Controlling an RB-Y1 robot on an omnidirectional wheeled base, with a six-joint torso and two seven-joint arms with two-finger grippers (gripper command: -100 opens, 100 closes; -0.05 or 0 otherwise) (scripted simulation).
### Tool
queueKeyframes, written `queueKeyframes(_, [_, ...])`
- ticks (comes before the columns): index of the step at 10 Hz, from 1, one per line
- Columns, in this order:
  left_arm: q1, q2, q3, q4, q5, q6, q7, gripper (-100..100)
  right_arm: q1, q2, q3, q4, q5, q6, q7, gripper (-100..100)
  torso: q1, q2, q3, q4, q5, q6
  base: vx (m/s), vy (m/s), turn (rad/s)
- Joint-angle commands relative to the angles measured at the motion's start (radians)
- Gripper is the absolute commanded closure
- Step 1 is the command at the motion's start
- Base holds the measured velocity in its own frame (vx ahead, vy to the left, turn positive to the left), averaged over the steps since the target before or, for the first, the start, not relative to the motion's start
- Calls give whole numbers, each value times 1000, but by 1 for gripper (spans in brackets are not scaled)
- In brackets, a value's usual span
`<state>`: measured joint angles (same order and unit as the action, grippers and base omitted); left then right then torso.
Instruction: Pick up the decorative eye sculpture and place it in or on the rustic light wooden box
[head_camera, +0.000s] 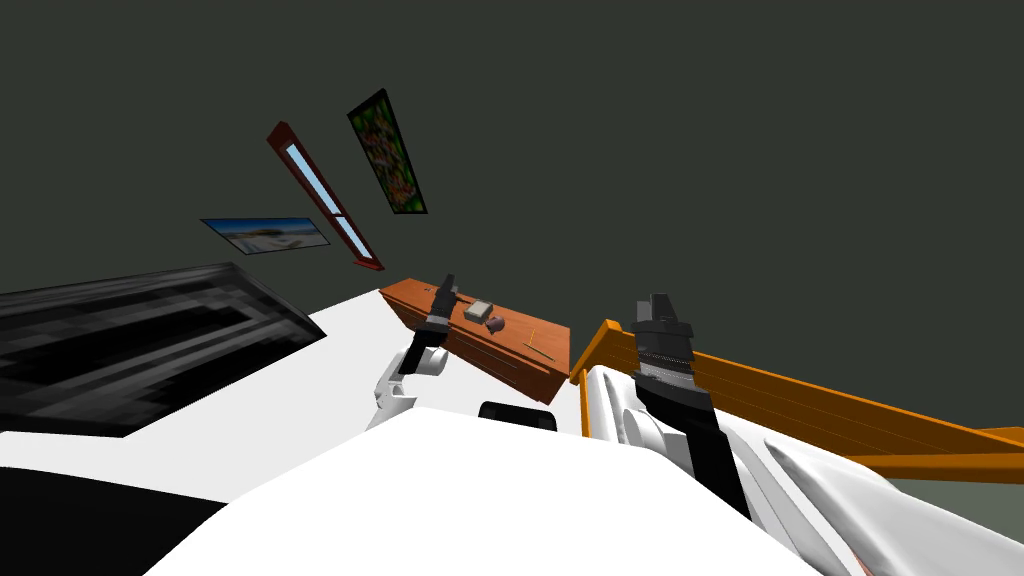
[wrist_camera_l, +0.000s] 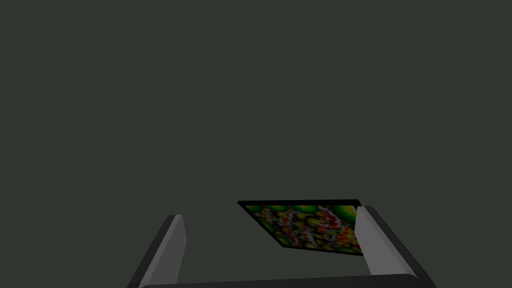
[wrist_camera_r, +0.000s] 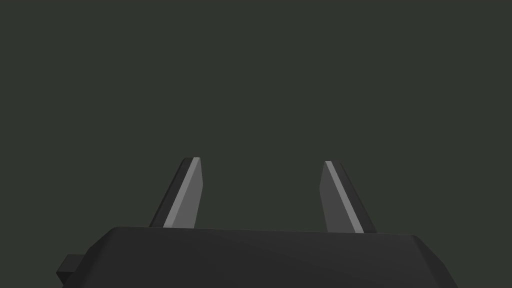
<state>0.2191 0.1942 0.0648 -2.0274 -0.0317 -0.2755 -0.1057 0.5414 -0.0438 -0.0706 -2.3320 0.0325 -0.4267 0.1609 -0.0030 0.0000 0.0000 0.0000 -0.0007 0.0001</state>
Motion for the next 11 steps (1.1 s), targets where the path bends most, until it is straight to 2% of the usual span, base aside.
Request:
queueKeyframes(1, [-33, 4, -1, 50, -5, 50, -2, -100, 0, 0, 0, 0, 0, 0, 0, 0, 0, 0, 0, 0, 0, 0, -7, -76, 13])
queueKeyframes(2, [-33, 4, -1, 52, -5, 61, -2, -100, 0, 0, 0, 0, 0, 0, 0, 0, -2, 0, 0, 0, 0, 0, -9, -61, 10])
queueKeyframes(4, [-82, 13, 2, 122, -6, 126, -3, -100, 0, 0, 0, 0, 0, 0, 0, 0, 0, 0, 0, 0, 0, 0, -3, -53, -5])
queueKeyframes(5, [-82, 13, 2, 129, -6, 139, -3, -100, 0, 0, 0, 0, 0, 0, 0, 0, -1, -1, 0, 0, 0, 0, 0, -45, -3])
queueKeyframes(6, [-106, 17, 2, 169, -6, 174, -4, -100, 0, 0, 0, 0, 0, 0, 0, 0, 0, 0, 0, 0, 0, 0, -7, -41, -12])
queueKeyframes(7, [-106, 17, 2, 169, -6, 180, -4, -100, 0, 0, 0, 0, 0, 0, 0, 0, 1, 0, 0, 0, 0, 0, -5, -33, -6])
queueKeyframes(9, [-151, 25, 2, 234, -4, 245, -8, -100, 0, 0, 0, 0, 0, 0, 0, 0, 1, 0, 0, 0, 0, 0, -3, -42, -32])
queueKeyframes(10, [-151, 25, 2, 250, -4, 264, -8, -100, 0, 0, 0, 0, 0, 0, 0, 0, 0, -1, 0, 0, 0, 0, 2, -34, -23])
queueKeyframes(11, [-172, 31, 1, 291, -2, 300, -11, -100, 0, 0, 0, 0, 0, 0, 0, 0, 1, 0, 0, 0, 0, 0, 5, -29, -40])
